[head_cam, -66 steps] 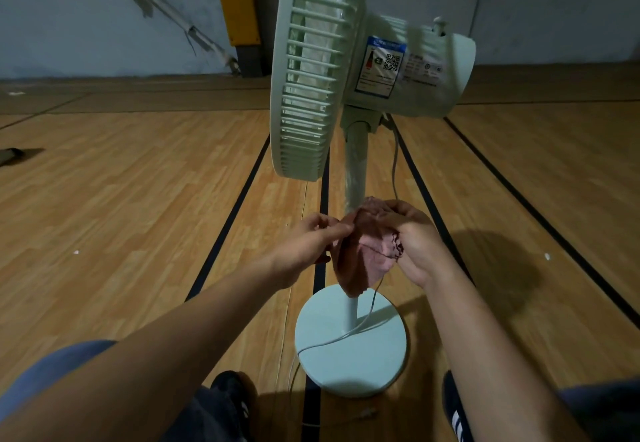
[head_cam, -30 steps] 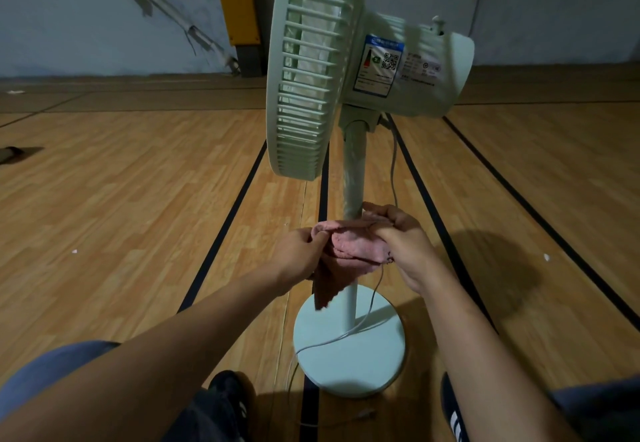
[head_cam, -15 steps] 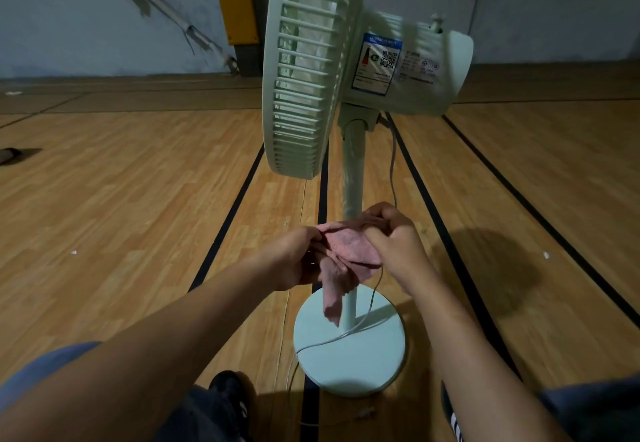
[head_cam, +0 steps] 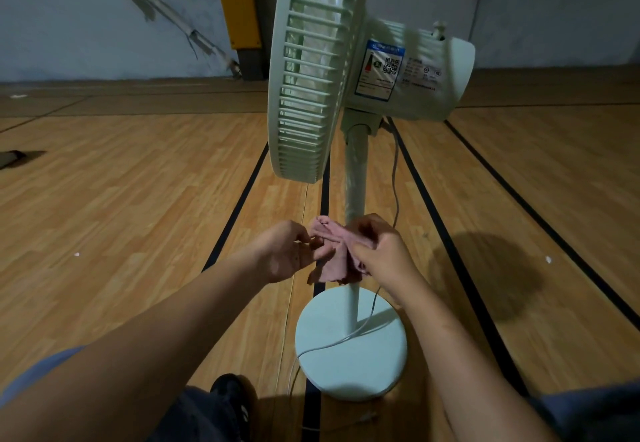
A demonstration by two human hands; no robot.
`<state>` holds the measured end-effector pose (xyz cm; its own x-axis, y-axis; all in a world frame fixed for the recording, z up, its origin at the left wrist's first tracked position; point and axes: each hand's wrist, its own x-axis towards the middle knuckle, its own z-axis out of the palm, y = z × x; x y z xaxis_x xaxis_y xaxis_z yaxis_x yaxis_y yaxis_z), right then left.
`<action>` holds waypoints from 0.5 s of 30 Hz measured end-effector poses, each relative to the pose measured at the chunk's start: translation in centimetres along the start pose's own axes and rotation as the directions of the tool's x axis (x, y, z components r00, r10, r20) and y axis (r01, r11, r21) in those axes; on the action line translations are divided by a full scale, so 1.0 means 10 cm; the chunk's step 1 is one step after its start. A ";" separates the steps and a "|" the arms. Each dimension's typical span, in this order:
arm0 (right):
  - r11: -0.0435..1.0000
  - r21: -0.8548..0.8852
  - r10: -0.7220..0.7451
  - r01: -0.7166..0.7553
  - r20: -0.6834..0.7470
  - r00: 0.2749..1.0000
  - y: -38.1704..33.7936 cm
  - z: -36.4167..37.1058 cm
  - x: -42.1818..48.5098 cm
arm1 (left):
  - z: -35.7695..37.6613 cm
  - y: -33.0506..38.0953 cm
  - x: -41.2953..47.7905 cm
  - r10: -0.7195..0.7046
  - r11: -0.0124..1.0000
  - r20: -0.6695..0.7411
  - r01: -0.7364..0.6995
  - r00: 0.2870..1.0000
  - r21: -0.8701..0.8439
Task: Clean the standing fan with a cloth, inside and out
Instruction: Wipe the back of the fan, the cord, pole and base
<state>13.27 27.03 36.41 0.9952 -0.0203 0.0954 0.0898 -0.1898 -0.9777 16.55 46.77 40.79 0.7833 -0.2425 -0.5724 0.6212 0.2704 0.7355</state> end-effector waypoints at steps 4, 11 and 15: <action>0.969 0.237 0.092 -0.064 -0.110 0.990 -0.08 -0.10 0.03 | -0.02 -0.04 0.06 0.103 0.919 -0.002 -0.094 0.995 0.384; 0.872 0.479 0.141 -0.104 -0.043 0.989 -0.20 -0.23 0.01 | -0.01 -0.09 0.03 0.042 0.966 0.302 -0.116 0.952 0.229; 0.869 0.479 0.150 -0.123 -0.018 0.989 -0.19 -0.21 -0.01 | 0.04 -0.12 0.03 0.017 0.942 0.355 -0.134 0.935 0.309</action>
<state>12.93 25.38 38.69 0.9966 -0.0661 -0.0492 -0.0265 0.3078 -0.9511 16.00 46.04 39.84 0.7339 -0.5532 -0.3941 0.4726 -0.0008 0.8813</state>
